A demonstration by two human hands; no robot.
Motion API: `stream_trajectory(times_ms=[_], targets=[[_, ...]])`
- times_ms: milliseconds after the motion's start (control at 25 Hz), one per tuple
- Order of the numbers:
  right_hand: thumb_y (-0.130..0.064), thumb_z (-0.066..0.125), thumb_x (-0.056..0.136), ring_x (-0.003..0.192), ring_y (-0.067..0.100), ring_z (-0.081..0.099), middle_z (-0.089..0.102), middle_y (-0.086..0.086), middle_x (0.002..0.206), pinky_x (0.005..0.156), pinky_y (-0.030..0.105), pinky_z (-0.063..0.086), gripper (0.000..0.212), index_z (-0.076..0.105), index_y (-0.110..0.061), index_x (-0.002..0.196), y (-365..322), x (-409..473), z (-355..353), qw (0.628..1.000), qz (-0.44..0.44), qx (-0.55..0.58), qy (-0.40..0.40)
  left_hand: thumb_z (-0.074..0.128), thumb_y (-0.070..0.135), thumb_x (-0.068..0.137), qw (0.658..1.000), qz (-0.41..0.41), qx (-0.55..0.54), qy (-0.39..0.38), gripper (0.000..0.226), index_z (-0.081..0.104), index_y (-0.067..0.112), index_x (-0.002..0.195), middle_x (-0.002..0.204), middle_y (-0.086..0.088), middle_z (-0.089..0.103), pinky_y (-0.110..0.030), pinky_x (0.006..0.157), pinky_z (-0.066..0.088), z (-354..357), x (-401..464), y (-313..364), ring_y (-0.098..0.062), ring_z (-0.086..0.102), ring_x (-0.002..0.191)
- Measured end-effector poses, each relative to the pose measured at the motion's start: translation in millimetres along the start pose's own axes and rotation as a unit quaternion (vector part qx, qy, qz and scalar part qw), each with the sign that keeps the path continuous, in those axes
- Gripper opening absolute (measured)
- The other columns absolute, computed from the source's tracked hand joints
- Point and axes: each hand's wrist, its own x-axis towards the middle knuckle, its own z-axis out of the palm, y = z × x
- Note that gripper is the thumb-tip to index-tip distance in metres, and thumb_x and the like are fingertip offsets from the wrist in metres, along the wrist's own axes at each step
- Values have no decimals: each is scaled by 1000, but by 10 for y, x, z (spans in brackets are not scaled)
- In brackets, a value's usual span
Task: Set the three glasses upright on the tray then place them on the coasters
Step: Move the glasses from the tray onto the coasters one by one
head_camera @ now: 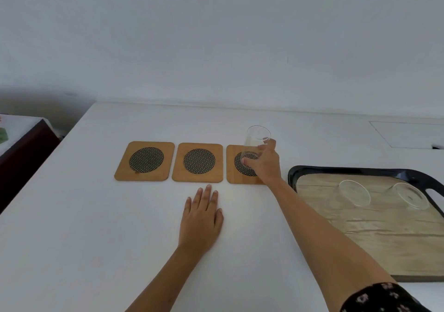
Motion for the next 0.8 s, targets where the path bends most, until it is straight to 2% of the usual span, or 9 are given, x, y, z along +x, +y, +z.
stream_trajectory(times_ms=[200,360,400,480,520,640,720,800], targets=[[-22,86,64,98,15,54,56,-5,108,75,22,39,77,34,-22,121,69,-46,45,1000,-4,11,6,33,34,94,1000,3,2,0,52,34,15,142,153,-7,30,-47,114,19,-7,2,10,-27,24,142],[-20,86,65,109,20,52,55,0,117,75,16,38,83,31,-21,127,60,-74,37,1000,13,26,-6,33,34,93,1000,1,4,4,52,35,15,141,153,-7,32,-47,114,19,-13,-2,16,-27,25,142],[-21,86,64,114,22,50,52,2,121,79,17,39,87,29,-19,130,46,-95,25,999,21,27,-9,32,35,93,1000,-1,5,3,53,35,15,141,153,-7,32,-47,114,19,-15,-1,23,-27,25,142],[-29,84,67,124,27,42,43,11,135,92,29,38,97,22,-11,140,3,-164,-31,1000,24,1,-8,28,36,92,1000,-3,5,2,54,34,16,142,153,-6,31,-46,114,18,-10,-5,39,-26,23,142],[-34,81,71,128,29,37,37,15,140,93,33,36,98,20,-7,142,-35,-208,-69,1000,19,-23,4,26,37,92,1000,-3,5,2,55,33,17,142,153,-6,30,-45,114,18,-13,-12,39,-26,23,142],[-40,69,82,138,35,25,37,19,142,103,44,34,81,29,1,139,-206,-431,-230,991,-46,-99,74,22,39,91,1000,-4,14,-1,57,33,16,142,153,-6,30,-46,114,18,-23,-2,24,-26,23,142],[-32,68,84,136,40,30,49,21,130,110,53,30,59,46,3,126,-280,-554,-532,971,-129,-141,141,19,41,90,1000,-8,9,4,60,33,16,142,153,-6,30,-46,114,19,-7,-1,90,-26,23,143],[-25,67,84,135,45,31,55,21,123,110,58,25,41,57,1,115,-201,-697,-1019,947,-149,-201,202,15,43,88,1000,8,2,1,63,33,16,142,154,-6,29,-46,114,18,-18,-53,283,-26,22,143]])
